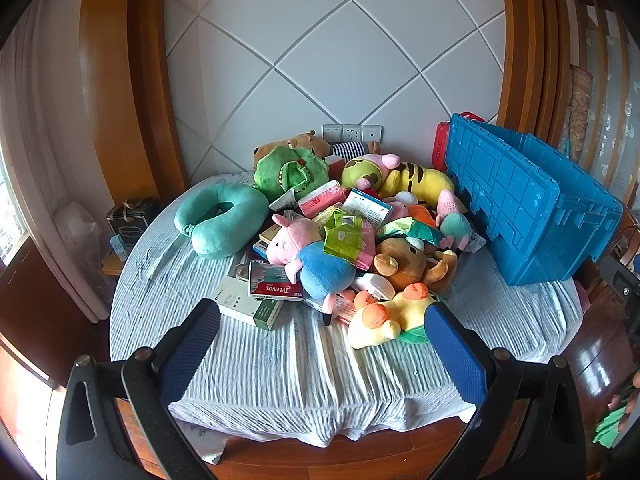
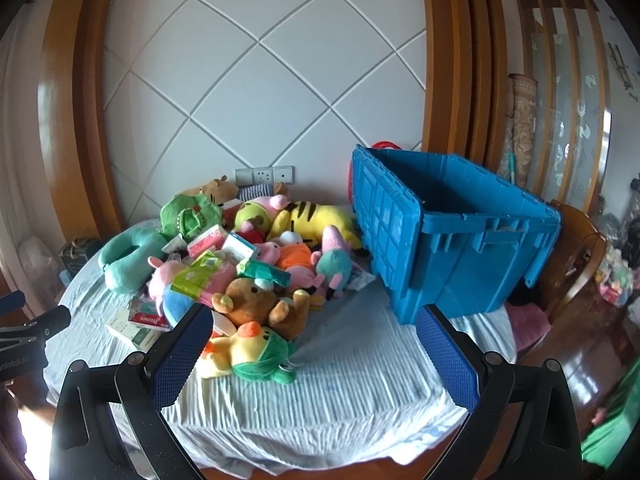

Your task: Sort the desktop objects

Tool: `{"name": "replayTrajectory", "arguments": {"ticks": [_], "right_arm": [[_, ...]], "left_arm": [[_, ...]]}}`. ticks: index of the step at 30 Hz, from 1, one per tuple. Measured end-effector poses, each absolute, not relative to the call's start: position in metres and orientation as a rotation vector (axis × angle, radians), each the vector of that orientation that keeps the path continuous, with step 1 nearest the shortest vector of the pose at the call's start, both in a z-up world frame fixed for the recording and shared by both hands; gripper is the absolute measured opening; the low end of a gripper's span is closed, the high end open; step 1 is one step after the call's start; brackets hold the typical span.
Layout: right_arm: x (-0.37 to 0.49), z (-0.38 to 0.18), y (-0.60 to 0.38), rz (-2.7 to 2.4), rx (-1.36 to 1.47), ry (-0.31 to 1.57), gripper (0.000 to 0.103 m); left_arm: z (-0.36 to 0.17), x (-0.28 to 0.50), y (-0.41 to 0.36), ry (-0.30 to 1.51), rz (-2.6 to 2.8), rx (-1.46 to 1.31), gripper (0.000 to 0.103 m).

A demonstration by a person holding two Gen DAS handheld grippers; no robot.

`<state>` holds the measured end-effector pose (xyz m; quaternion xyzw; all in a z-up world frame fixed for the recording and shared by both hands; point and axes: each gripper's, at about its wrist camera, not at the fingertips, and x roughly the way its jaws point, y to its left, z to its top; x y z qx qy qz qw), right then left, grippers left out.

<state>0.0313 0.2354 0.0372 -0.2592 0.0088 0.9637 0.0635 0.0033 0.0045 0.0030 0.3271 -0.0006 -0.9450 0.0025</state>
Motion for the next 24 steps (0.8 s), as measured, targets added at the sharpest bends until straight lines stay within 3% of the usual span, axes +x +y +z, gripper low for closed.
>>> {"name": "replayTrajectory", "arguments": {"ticks": [14,24], "right_arm": [[0.025,0.027,0.250,2.947,-0.818,0.028,0.103],[0.001,-0.001,0.267,3.012,-1.000,0.085,0.103]], "left_arm": [[-0.004,0.001,0.011,0.021,-2.933,1.047,0.103],[-0.028,-0.007,0.005,0.066,-2.842,1.114,0.103]]}}
